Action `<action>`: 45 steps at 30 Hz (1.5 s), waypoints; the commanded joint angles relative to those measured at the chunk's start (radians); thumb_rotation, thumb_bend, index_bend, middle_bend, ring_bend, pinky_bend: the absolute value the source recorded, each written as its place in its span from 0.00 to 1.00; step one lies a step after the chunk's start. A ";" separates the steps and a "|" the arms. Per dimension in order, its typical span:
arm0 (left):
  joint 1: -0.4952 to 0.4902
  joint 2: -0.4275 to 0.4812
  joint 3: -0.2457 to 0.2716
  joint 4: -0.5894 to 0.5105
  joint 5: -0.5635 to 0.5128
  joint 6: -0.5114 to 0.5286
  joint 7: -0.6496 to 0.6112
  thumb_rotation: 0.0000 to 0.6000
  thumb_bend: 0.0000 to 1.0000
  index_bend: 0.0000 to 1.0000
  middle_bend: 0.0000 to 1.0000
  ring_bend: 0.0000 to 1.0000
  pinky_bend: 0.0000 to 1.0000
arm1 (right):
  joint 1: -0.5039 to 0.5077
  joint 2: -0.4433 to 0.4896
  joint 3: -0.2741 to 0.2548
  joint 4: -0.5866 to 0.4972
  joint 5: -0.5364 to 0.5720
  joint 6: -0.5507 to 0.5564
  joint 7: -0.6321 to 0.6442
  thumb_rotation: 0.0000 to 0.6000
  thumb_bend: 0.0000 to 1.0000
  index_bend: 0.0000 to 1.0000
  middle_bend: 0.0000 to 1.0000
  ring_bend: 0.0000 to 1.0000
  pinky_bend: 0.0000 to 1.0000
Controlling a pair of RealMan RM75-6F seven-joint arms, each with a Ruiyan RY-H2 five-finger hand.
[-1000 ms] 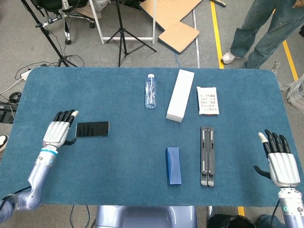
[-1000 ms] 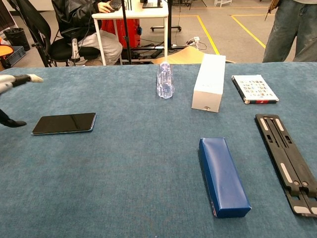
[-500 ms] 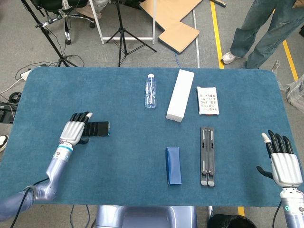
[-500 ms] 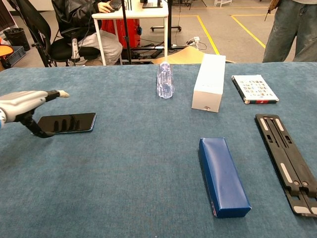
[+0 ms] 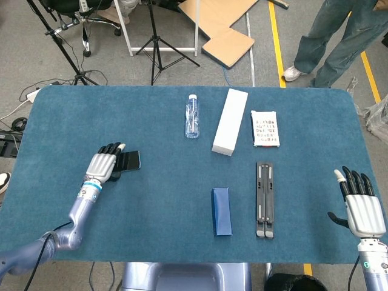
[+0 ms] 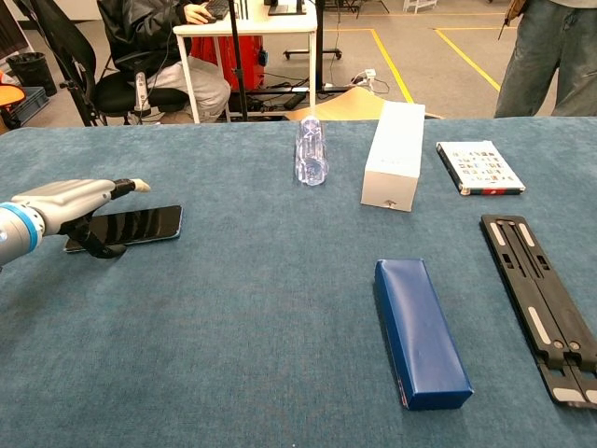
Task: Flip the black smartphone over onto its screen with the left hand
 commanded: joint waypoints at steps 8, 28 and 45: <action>0.000 -0.009 0.023 0.020 0.024 -0.012 -0.042 1.00 0.68 0.21 0.13 0.24 0.31 | 0.004 0.000 -0.004 -0.005 0.003 -0.010 -0.004 1.00 0.00 0.00 0.00 0.00 0.00; 0.006 0.193 0.063 -0.308 0.025 -0.077 -0.080 1.00 0.92 0.21 0.12 0.24 0.31 | 0.007 -0.001 -0.008 -0.008 0.001 -0.015 -0.003 1.00 0.00 0.00 0.00 0.00 0.00; -0.031 0.262 0.050 -0.410 -0.111 -0.137 -0.083 1.00 1.00 0.21 0.08 0.20 0.30 | 0.005 0.001 -0.010 -0.005 0.004 -0.016 0.011 1.00 0.00 0.00 0.00 0.00 0.00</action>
